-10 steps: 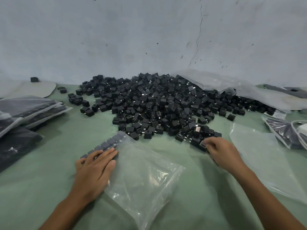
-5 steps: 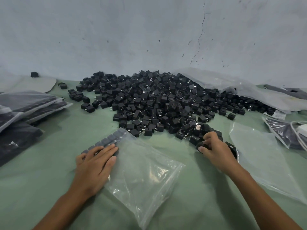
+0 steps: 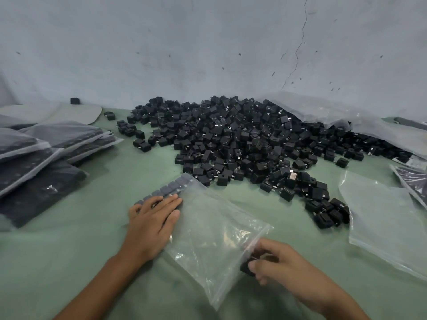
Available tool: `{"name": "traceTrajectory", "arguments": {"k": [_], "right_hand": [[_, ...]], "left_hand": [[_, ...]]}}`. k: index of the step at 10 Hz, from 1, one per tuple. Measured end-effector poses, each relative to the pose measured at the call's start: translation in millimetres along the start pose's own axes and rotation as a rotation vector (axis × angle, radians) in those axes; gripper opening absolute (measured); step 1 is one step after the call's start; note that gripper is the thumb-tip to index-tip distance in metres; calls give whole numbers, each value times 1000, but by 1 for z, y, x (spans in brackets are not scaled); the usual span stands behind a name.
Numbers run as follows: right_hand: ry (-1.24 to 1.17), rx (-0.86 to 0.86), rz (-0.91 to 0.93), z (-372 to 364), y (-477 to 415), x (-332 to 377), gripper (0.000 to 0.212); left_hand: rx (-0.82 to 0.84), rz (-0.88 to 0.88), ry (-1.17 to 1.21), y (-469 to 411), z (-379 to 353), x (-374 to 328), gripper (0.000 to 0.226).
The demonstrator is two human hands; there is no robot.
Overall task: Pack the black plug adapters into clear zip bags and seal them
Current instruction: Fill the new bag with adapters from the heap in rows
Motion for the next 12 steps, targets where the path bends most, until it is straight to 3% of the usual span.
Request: {"name": "traceTrajectory", "arguments": {"k": [1,2,3,4,5,6,7,8,9,10,11,12], "right_hand": [[-108,74,-7,-33,-23,2,34],[-304,130,15,-58,-50,6,30],[-541,31,-61,-69,-81,4,28],[-640,-1,-113,-86,-113,9,9],[-692,-58,-76,-90,-140,24,13],[-609,-210,-116,-79,-150,20,20],[-446,-261,-24,-71,-152,11,14],[-122,-346,90,-60,-151,19,30],[464,-524,220,-49,-162,19,41],[932,-504,280,-31,-171,32,36],[1077,-611,142,-97,-197,56,40],[886,-680,148,-185,-216,52,44]], "left_hand": [[2,-1,6,1,1,0,58],[5,3,26,0,2,-1,56],[11,7,53,-1,2,0,49],[16,-5,46,0,2,0,50],[3,-9,40,0,2,0,49],[-8,-18,39,0,0,1,50],[-11,-23,32,-1,-2,3,45],[-9,-22,26,-2,-2,4,45],[6,-22,20,-2,-3,4,49],[9,-21,22,-2,-3,3,50],[7,-19,29,-2,-3,3,50],[1,-18,42,-2,-3,4,50]]}}
Point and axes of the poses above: each hand's wrist, its own y-axis away from the middle knuckle, its own z-axis out of the back of the hand, x = y × z, the point moved 9 cm from there along -y, towards the middle knuckle, and after that the axes turned 5 degrees about -y, right-handed, at the moved point
